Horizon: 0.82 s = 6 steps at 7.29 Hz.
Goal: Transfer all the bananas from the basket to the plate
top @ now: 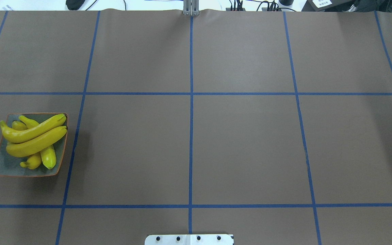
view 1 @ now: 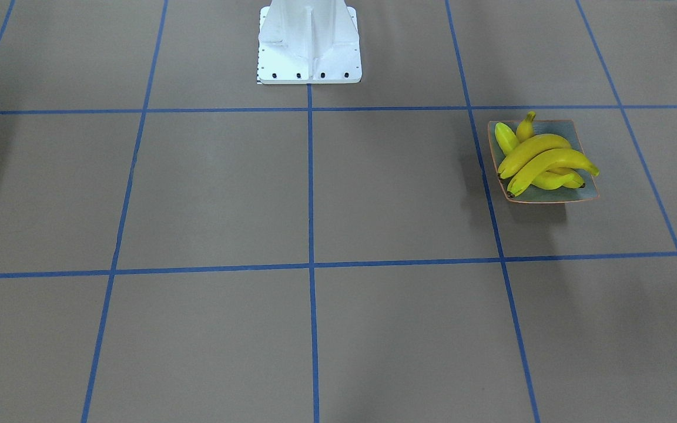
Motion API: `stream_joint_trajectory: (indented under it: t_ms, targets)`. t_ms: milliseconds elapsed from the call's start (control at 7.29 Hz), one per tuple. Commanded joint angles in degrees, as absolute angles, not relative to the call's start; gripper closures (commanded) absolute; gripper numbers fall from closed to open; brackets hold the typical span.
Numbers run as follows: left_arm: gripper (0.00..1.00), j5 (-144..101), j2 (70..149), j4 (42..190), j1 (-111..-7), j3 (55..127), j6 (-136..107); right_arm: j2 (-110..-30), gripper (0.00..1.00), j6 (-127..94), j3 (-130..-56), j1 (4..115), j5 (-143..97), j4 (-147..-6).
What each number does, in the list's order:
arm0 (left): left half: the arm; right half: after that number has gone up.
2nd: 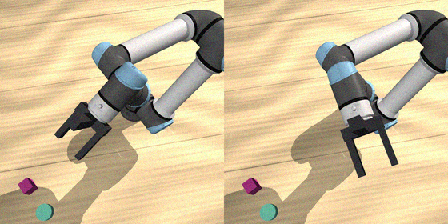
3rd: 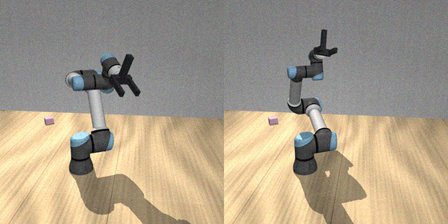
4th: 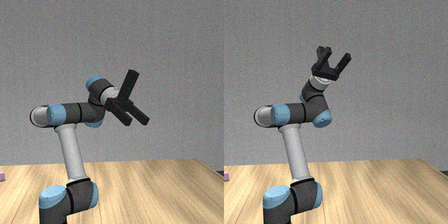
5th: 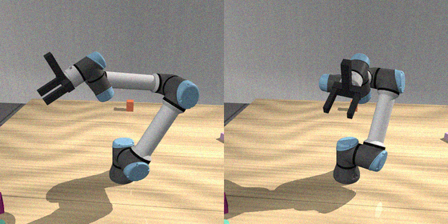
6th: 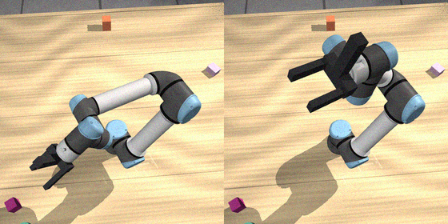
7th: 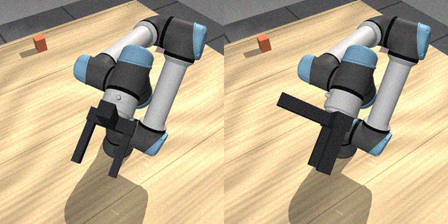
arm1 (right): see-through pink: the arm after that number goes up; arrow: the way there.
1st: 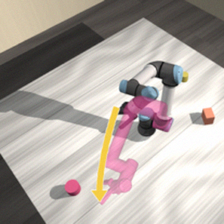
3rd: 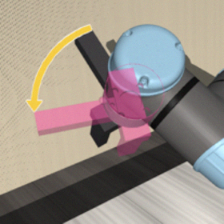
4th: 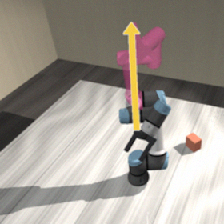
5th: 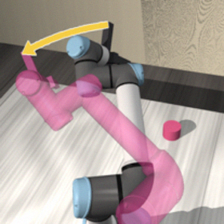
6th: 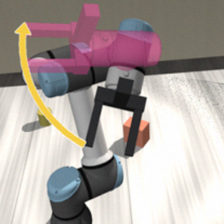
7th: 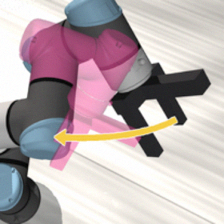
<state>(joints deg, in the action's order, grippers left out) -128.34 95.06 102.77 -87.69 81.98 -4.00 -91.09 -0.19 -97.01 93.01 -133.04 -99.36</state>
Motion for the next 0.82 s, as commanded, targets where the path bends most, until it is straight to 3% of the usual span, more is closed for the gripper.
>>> stream_joint_trajectory:
  t_ms: [0,686]
  targets:
    - [0.00,-131.4,95.5,102.1,-87.6,82.3,-4.8,-91.1,0.00,-0.3,-97.4,93.1,-134.7,-99.7]
    - [0.00,-135.5,95.5,95.9,-88.3,87.0,-4.6,-90.8,0.00,-0.4,-97.5,93.1,-134.9,-99.8]
